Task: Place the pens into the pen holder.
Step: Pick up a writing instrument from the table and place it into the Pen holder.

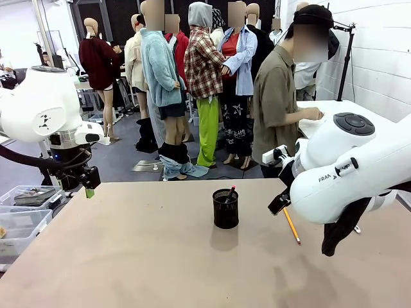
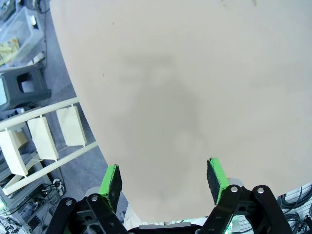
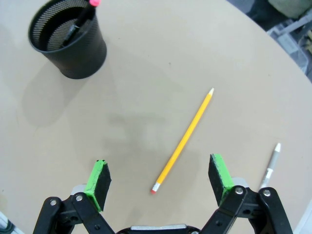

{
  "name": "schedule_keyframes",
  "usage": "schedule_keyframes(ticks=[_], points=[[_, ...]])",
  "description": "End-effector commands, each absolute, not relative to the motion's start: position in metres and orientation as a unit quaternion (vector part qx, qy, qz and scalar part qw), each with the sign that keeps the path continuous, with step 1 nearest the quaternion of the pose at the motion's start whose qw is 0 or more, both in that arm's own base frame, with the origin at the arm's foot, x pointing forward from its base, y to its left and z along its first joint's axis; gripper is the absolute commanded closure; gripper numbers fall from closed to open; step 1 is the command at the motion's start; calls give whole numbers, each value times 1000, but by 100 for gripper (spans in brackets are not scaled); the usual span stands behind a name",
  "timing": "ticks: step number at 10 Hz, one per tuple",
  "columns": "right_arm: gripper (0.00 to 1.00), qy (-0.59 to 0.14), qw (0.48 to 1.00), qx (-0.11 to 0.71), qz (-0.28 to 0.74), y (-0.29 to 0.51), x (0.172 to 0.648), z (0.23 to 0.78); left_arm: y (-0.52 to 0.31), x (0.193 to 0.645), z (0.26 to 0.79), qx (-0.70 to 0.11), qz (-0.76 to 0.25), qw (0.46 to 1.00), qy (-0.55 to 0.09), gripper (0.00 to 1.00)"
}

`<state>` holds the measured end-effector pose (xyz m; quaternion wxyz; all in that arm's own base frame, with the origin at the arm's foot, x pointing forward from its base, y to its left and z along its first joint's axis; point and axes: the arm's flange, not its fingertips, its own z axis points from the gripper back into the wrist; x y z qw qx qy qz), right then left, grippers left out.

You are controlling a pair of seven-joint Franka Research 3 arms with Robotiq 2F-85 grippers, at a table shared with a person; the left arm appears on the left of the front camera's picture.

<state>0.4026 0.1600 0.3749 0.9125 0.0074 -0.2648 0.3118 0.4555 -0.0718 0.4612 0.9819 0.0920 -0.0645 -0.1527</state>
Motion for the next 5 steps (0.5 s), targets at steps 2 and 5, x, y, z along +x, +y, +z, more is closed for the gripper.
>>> schedule_keyframes(ticks=[2, 5], points=[[0, -198, 938, -12, 284, 136, 457, 382, -69, 457, 462, 98, -159, 980, -73, 8], [0, -136, 960, -8, 244, 83, 487, 369, -69, 457, 462, 98, -159, 980, -73, 8]])
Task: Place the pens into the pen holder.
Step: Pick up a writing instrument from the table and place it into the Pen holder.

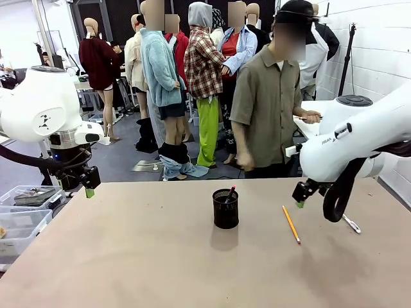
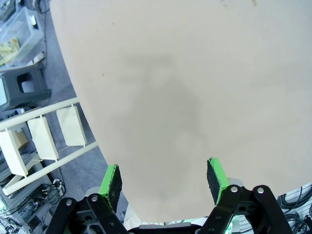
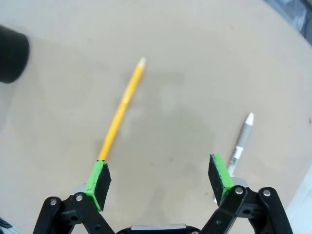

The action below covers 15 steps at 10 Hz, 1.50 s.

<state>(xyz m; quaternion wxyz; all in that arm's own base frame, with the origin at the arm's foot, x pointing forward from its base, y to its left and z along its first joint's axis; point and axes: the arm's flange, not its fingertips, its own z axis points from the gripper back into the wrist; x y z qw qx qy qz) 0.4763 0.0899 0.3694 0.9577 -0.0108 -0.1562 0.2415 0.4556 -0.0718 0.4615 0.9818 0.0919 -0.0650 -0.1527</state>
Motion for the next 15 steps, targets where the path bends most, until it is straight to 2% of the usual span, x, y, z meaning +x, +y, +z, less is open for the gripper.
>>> schedule_keyframes(ticks=[1, 5, 9, 10, 11, 15], points=[[0, -116, 967, -15, 225, 63, 491, 363, -69, 457, 462, 98, -159, 980, -73, 8], [0, -72, 981, -31, 180, 0, 497, 330, -69, 457, 462, 98, -159, 980, -73, 8], [0, -66, 982, -17, 173, -22, 516, 297, -69, 457, 462, 98, -159, 980, -73, 8], [5, -63, 983, -23, 171, -23, 519, 292, -69, 457, 462, 98, -159, 980, -73, 8], [21, -65, 983, -23, 172, -24, 521, 290, -69, 457, 462, 98, -159, 980, -73, 8], [100, -57, 982, -21, 176, -24, 523, 295, -69, 457, 462, 98, -159, 980, -73, 8]])
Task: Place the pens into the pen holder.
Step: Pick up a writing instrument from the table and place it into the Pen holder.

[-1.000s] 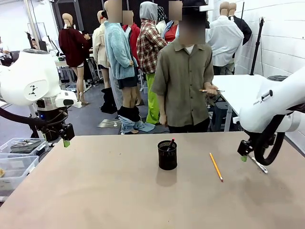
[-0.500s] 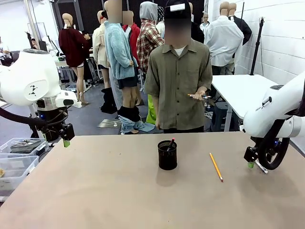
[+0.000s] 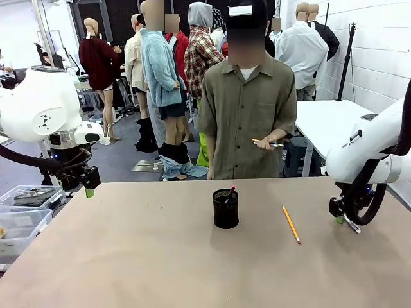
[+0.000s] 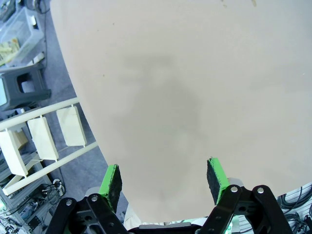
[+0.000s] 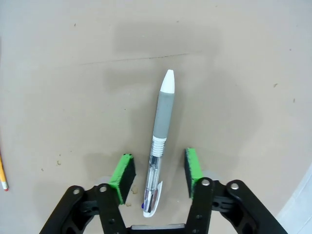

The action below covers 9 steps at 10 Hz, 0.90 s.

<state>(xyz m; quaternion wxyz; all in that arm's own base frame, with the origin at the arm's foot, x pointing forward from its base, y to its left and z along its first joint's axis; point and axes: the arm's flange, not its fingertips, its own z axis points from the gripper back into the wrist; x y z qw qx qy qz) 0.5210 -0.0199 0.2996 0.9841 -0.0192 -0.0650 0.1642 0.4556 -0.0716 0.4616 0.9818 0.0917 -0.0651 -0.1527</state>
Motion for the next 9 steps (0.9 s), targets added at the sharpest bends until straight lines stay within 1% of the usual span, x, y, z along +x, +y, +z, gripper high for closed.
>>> schedule_keyframes(ticks=[1, 4, 6, 8, 9], points=[[100, -48, 982, -14, 181, -25, 525, 298, -69, 457, 462, 98, -159, 980, -73, 8], [100, -19, 980, 1, 199, -26, 528, 306, -69, 457, 462, 98, -159, 980, -73, 8], [100, -18, 975, 13, 221, -24, 525, 313, -69, 457, 462, 98, -159, 980, -73, 8], [100, -61, 953, 47, 293, -15, 510, 332, -69, 457, 462, 98, -159, 980, -73, 8], [100, -89, 933, 64, 342, -11, 503, 342, -69, 457, 462, 98, -159, 980, -73, 8]])
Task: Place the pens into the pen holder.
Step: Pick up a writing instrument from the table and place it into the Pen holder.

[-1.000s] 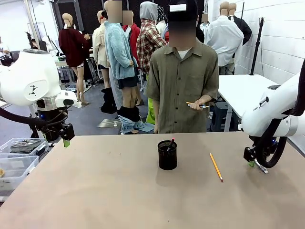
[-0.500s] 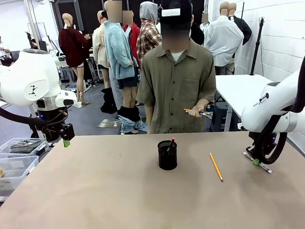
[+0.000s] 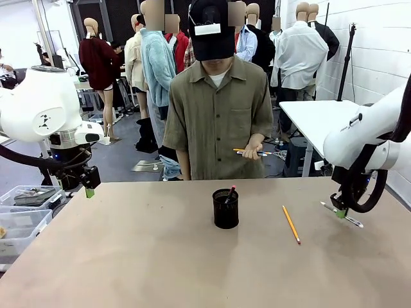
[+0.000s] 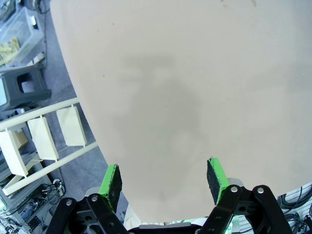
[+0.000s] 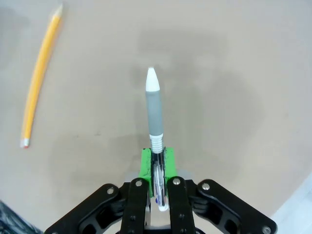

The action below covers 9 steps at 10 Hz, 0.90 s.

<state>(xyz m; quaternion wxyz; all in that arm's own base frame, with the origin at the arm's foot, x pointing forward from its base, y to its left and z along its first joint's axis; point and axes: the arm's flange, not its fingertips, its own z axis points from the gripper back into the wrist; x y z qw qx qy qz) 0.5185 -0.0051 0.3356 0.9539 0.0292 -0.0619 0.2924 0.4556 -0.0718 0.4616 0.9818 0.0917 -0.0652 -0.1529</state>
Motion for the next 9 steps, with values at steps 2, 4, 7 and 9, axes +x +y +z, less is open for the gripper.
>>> schedule_keyframes(ticks=[2, 4, 7, 9], points=[[100, -147, 892, 95, 417, -5, 495, 357, -69, 457, 462, 98, -159, 980, -73, 8], [100, -202, 832, 130, 500, 10, 493, 369, -69, 457, 462, 98, -159, 980, -73, 8], [100, -261, 723, 198, 608, 38, 497, 384, -69, 457, 462, 98, -159, 980, -73, 8], [100, -305, 658, 242, 644, 55, 502, 388, -69, 457, 462, 98, -159, 980, -73, 8]])
